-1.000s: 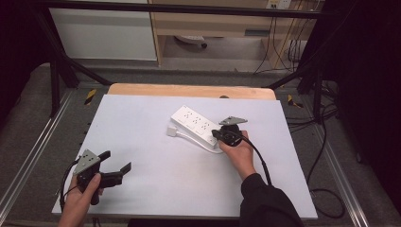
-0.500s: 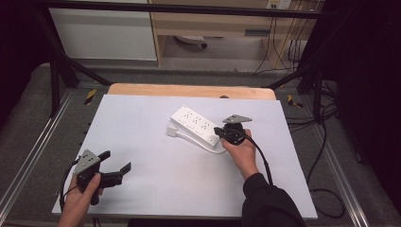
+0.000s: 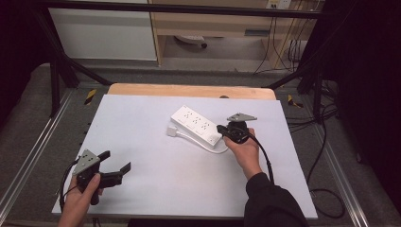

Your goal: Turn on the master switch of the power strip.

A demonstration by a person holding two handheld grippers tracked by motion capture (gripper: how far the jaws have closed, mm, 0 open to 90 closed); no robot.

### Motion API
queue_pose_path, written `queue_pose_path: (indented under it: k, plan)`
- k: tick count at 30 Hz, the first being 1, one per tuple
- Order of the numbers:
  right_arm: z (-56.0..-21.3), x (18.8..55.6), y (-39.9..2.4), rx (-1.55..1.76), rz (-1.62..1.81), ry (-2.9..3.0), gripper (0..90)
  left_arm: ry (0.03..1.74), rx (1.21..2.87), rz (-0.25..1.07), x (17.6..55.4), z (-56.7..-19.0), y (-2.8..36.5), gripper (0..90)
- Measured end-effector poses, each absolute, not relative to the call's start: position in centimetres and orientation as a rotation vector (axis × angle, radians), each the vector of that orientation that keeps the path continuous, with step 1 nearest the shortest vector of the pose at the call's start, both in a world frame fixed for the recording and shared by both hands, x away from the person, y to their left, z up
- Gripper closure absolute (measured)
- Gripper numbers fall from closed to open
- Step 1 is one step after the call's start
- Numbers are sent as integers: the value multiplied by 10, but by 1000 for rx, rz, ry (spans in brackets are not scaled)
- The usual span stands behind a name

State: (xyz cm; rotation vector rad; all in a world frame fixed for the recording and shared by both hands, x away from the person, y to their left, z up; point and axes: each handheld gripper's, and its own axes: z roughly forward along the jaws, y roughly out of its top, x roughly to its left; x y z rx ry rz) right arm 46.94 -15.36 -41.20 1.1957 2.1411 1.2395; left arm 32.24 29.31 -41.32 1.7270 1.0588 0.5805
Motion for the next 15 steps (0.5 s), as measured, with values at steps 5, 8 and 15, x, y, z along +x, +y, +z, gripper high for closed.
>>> queue_pose_path:
  k: [5,8,15]
  plan:
    - [-409,469,-157,1221,1251,2125,837,1058,1726,582,322,-413,293,58]
    - [-407,469,-159,1229,1255,2117,805,1058,1724,583,322,-413,293,58]
    - [-403,469,-164,1252,1262,2093,710,1057,1724,583,322,-413,293,58]
